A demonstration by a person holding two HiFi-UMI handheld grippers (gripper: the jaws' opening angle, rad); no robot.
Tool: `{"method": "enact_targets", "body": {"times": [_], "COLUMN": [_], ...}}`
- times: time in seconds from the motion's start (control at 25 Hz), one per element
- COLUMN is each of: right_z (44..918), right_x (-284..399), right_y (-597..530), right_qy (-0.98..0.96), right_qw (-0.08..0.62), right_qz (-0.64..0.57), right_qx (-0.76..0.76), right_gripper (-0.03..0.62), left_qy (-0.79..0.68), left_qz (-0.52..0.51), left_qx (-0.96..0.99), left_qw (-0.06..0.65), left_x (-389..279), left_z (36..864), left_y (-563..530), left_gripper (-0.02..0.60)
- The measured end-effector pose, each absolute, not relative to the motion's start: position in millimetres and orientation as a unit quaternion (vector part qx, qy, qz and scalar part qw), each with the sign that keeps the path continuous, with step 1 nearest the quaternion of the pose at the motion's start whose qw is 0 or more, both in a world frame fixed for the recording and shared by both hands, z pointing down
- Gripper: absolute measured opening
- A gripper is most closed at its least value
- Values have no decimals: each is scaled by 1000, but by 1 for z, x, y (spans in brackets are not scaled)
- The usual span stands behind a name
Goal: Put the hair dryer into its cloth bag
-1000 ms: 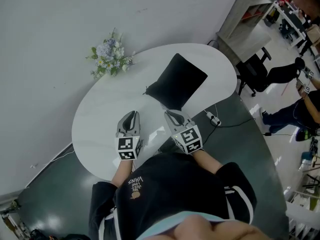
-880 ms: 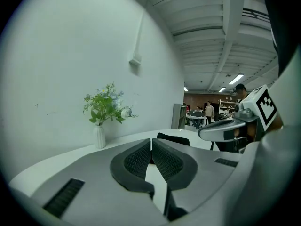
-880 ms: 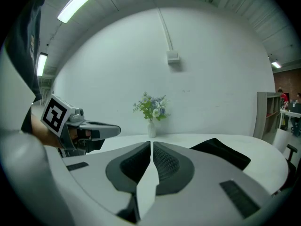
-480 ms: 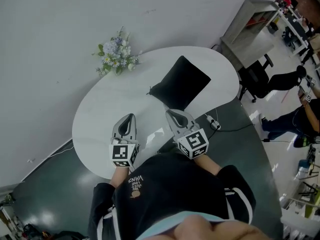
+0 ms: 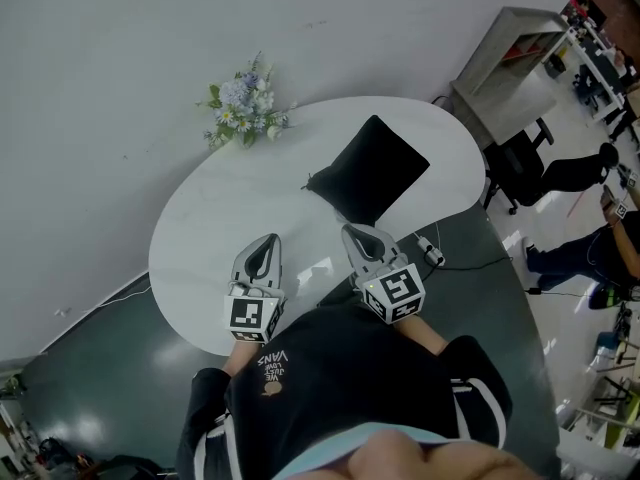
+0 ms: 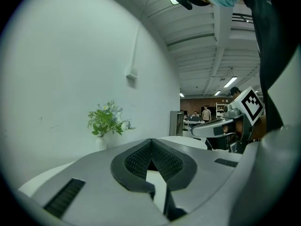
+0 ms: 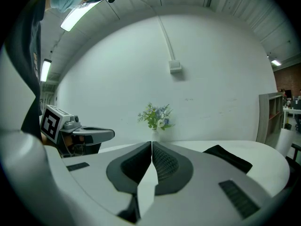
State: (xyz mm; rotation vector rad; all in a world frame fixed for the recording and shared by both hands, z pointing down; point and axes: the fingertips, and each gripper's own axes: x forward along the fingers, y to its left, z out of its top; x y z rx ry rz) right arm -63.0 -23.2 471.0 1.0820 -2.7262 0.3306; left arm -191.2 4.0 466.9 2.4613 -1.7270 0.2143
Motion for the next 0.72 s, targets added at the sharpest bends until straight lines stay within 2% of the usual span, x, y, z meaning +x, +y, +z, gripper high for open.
{"method": "enact_targets", "body": {"times": [0.72], "right_z": [474], "right_x": [-62], "right_y": [-20], "right_qy": [-920], "right_qw": [102], "right_qz": [109], "right_qx": [362], "right_gripper": [43], "left_qy": [-560], "left_qz": [72], "left_qx": [823], "left_qw": [66], "left_x": [-182], "left_z": [467], "left_y": [9], "left_gripper": [20]}}
